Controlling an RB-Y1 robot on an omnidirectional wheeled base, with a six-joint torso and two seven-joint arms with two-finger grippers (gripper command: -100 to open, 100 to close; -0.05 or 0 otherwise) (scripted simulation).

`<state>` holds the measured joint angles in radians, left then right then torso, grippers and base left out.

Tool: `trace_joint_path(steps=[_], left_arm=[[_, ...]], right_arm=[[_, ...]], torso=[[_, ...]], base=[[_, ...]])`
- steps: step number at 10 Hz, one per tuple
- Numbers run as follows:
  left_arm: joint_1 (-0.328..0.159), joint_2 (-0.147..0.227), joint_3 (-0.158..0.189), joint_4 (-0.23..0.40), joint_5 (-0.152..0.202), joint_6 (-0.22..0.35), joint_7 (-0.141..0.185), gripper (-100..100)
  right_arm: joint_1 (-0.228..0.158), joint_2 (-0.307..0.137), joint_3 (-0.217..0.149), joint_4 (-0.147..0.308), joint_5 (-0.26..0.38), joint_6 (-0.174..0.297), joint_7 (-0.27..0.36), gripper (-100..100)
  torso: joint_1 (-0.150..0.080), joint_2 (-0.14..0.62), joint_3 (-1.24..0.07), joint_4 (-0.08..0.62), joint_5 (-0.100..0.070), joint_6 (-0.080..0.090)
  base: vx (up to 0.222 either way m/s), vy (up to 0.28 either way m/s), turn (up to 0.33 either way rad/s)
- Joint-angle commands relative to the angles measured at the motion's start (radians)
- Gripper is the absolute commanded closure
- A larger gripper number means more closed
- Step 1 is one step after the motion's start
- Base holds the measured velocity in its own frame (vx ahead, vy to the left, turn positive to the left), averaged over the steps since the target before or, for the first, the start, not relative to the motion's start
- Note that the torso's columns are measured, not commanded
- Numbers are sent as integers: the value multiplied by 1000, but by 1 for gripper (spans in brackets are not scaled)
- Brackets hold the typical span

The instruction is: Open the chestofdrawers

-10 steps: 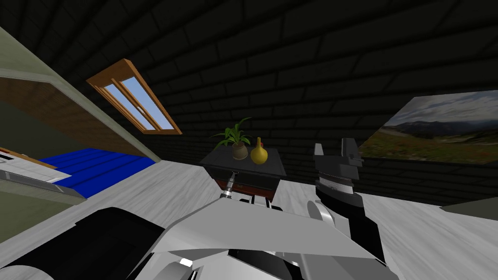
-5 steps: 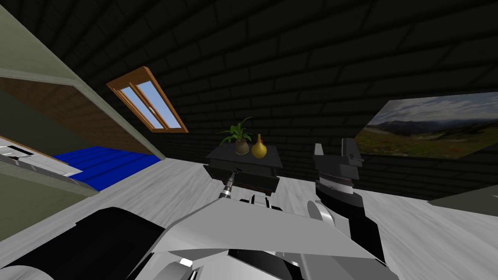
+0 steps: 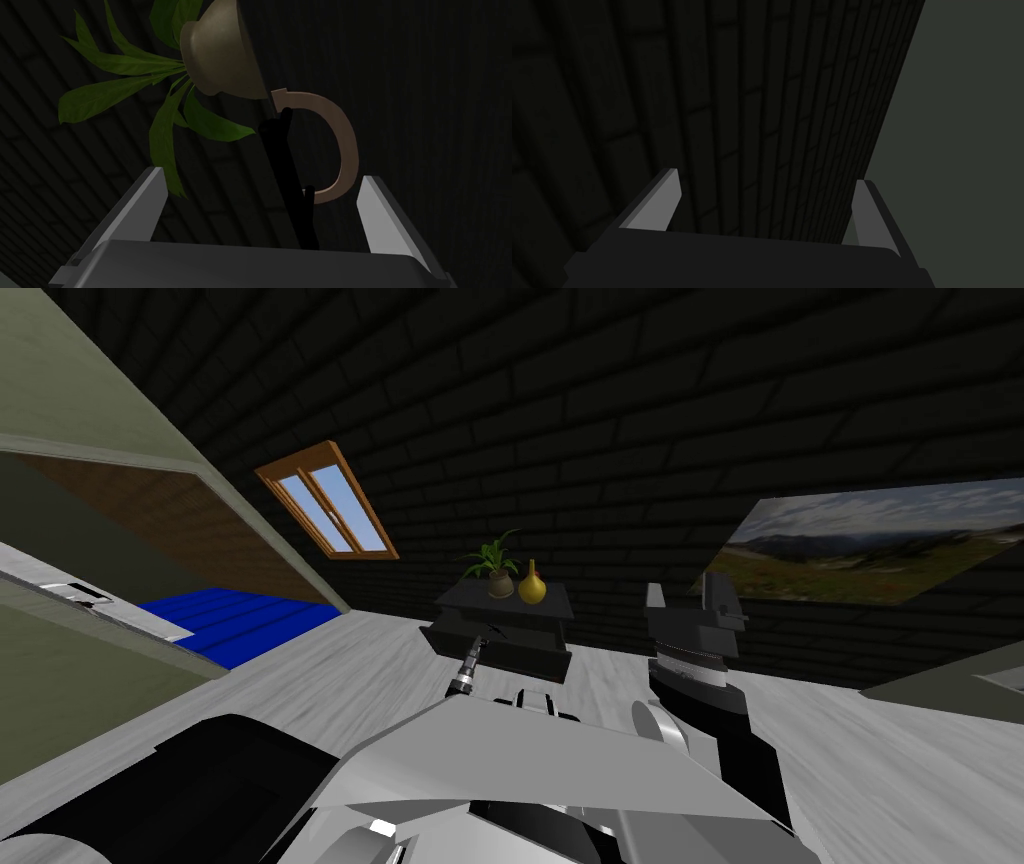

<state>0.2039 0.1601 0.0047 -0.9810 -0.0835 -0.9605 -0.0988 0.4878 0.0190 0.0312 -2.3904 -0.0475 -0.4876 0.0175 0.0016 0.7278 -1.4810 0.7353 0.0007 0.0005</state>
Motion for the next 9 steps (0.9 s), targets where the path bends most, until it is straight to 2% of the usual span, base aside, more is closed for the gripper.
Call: trace_joint_path(steps=[1, 5, 6, 8, 9], left_arm=[[-23, 21, 6, -42, 5, 69, 20, -100], [-69, 63, 16, -105, 16, 178, 59, -100], [-69, 63, 16, -105, 16, 178, 59, -100], [-92, 83, 22, -137, 21, 232, 79, -100], [-82, 79, 17, -115, 19, 217, 77, -100]], right_arm=[[0, 0, 0, 0, 0, 0, 0, 0], [0, 0, 0, 0, 0, 0, 0, 0], [0, 0, 0, 0, 0, 0, 0, 0], [0, 0, 0, 0, 0, 0, 0, 0], [0, 0, 0, 0, 0, 0, 0, 0]], torso=[[0, 0, -1, 0, 0, 0], [-2, 14, 7, 4, -1, 0], [-2, 13, 7, 4, -1, -1], [-4, 13, 6, 7, -5, -1], [-5, 15, 7, 9, -6, -2]], base=[[-34, -32, -10], [-76, -36, -8], [-68, -26, -4], [-62, -22, -13], [-27, -11, -5]])
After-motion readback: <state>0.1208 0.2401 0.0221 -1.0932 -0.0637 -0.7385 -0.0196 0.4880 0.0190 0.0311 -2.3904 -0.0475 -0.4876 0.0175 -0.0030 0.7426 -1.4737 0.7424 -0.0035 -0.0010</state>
